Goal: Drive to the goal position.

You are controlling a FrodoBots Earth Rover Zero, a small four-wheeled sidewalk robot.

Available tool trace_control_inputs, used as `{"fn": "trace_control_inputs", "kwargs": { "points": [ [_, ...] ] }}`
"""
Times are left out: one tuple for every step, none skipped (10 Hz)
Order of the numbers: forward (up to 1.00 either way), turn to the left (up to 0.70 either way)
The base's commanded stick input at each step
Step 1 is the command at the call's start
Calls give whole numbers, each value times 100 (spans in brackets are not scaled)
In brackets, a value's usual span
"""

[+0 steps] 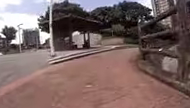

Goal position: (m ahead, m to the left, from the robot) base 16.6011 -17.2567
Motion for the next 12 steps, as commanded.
{"fn": "trace_control_inputs", "kwargs": {
  "points": [
    [100,-6],
    [100,-7],
    [100,-6],
    [100,-6],
    [100,-11],
    [100,-26],
    [100,-38],
    [100,-35],
    [100,0],
    [100,-2],
    [100,-13],
    [100,-32]
  ]
}}
